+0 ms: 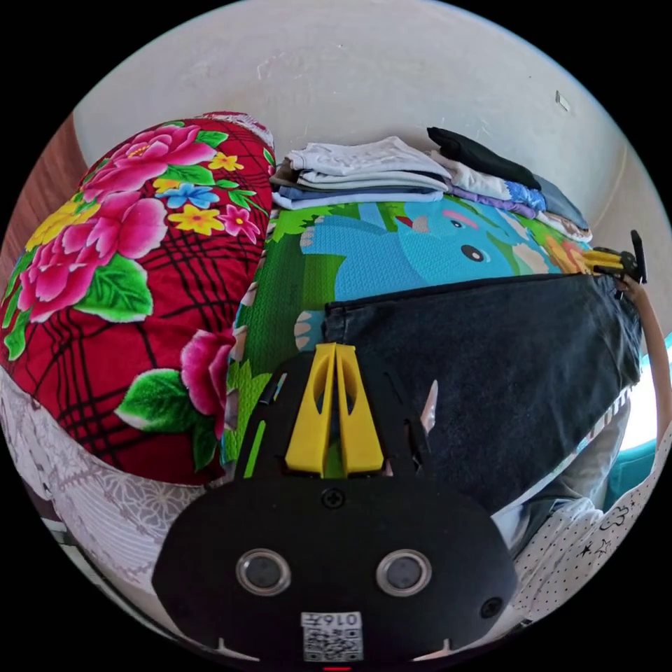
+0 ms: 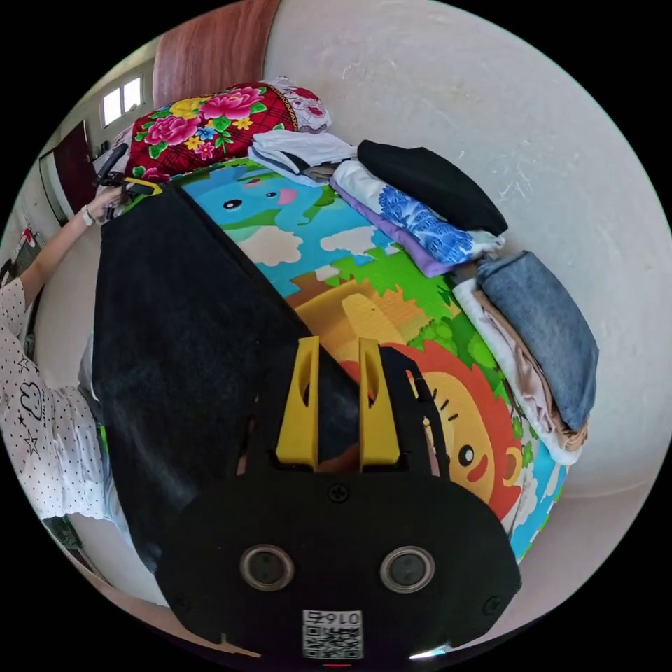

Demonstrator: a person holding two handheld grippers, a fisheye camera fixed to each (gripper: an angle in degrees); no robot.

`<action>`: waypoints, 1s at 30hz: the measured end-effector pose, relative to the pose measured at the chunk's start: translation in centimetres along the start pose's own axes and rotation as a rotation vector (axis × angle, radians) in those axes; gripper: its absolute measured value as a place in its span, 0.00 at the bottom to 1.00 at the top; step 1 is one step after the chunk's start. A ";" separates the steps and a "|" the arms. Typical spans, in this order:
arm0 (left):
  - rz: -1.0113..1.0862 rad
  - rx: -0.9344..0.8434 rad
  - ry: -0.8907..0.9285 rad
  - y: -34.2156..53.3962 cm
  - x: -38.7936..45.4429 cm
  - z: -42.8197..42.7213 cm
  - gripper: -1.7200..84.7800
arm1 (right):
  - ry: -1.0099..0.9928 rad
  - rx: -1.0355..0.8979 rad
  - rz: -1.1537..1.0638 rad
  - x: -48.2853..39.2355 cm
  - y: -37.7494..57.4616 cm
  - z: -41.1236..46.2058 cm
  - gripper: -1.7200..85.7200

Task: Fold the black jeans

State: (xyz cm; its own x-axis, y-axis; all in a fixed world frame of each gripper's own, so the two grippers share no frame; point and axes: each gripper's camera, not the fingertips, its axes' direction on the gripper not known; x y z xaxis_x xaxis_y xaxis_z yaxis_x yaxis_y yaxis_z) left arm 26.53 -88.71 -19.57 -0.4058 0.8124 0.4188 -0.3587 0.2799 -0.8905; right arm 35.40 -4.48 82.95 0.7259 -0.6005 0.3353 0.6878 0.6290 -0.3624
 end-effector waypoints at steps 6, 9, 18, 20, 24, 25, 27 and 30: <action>0.050 0.001 -0.102 -0.3 1.2 -0.5 0.01 | -0.082 -0.077 -0.115 -2.1 -6.4 4.1 0.10; 0.047 0.062 -0.114 -0.4 1.3 -1.5 0.01 | -0.100 -0.234 -0.190 -3.3 -9.0 7.5 0.09; 0.228 0.141 0.086 -7.1 4.1 -1.2 0.09 | -0.218 -0.280 -0.173 -2.8 -9.9 11.1 0.06; 0.260 0.069 0.096 -9.7 4.2 0.2 0.12 | -0.203 -0.251 -0.155 -2.9 -9.4 11.2 0.06; 0.265 -0.205 0.256 -14.2 2.5 5.1 0.16 | -0.186 -0.221 -0.140 -3.0 -8.8 11.3 0.06; 0.257 -0.238 0.266 -14.5 2.2 5.7 0.16 | -0.184 -0.217 -0.139 -3.0 -8.8 11.3 0.06; 0.259 -0.333 0.239 -15.2 2.0 7.8 0.14 | -0.181 -0.216 -0.143 -3.0 -8.7 11.4 0.07; 0.340 -0.308 0.275 -15.4 2.8 8.1 0.05 | -0.169 -0.202 -0.153 -2.9 -8.6 11.2 0.09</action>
State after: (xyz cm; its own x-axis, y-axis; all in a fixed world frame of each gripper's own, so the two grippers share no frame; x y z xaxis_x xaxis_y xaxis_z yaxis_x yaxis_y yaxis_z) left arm 24.09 -94.91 -3.26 -0.2056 0.9760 0.0722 0.0348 0.0811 -0.9961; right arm 27.40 -2.63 94.83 0.6161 -0.5797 0.5332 0.7865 0.4160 -0.4565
